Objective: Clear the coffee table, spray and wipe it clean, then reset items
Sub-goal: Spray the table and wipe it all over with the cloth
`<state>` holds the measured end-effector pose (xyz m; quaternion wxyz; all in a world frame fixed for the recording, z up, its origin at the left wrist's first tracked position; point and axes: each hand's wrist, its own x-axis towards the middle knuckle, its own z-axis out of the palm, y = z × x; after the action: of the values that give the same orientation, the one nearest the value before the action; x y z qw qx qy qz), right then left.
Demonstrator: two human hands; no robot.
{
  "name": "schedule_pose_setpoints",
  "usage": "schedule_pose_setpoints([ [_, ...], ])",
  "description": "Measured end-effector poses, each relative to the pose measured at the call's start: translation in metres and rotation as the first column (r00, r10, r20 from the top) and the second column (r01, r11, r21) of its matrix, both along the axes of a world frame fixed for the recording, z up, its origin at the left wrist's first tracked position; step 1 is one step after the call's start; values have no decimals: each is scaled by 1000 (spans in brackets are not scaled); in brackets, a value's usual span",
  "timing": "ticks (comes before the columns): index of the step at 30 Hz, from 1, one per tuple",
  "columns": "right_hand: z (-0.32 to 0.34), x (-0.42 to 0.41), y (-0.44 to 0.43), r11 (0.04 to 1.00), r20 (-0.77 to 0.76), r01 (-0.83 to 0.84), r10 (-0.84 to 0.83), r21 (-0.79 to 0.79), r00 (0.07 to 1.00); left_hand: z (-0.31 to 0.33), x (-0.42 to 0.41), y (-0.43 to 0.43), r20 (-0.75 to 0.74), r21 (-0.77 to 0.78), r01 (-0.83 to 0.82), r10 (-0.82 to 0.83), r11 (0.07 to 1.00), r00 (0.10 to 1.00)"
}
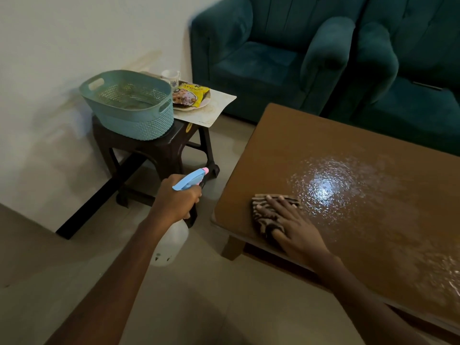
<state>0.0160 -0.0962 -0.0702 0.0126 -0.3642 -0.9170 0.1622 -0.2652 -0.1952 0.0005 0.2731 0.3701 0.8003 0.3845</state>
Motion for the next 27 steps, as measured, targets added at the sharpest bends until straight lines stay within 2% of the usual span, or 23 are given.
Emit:
schedule_pose_setpoints([
  [3,1,-24,29,983,13,184,-184,13,983,2,-3,1,-1,17,-12,12,1000,1000],
  [5,0,-57,41,976,32,216,-217,22,976,2,-5,0,-5,27,-36,36,999,999],
  [11,5,-129,18,988,20,-153,153,27,988,4,-11,-5,-17,64,-80,81,995,997],
  [16,-2,-119,-18,901,8,-427,427,71,904,4,-11,-4,-15,54,-80,81,995,997],
  [19,0,-100,-33,850,44,-515,513,111,857,3,-11,0,-10,34,-85,85,996,996],
  [23,-5,-60,-43,853,103,-496,486,160,868,3,-8,6,-5,23,-51,51,998,999],
  [27,-12,0,-46,922,141,-342,320,180,937,5,2,12,1,16,-17,17,1000,1000],
])
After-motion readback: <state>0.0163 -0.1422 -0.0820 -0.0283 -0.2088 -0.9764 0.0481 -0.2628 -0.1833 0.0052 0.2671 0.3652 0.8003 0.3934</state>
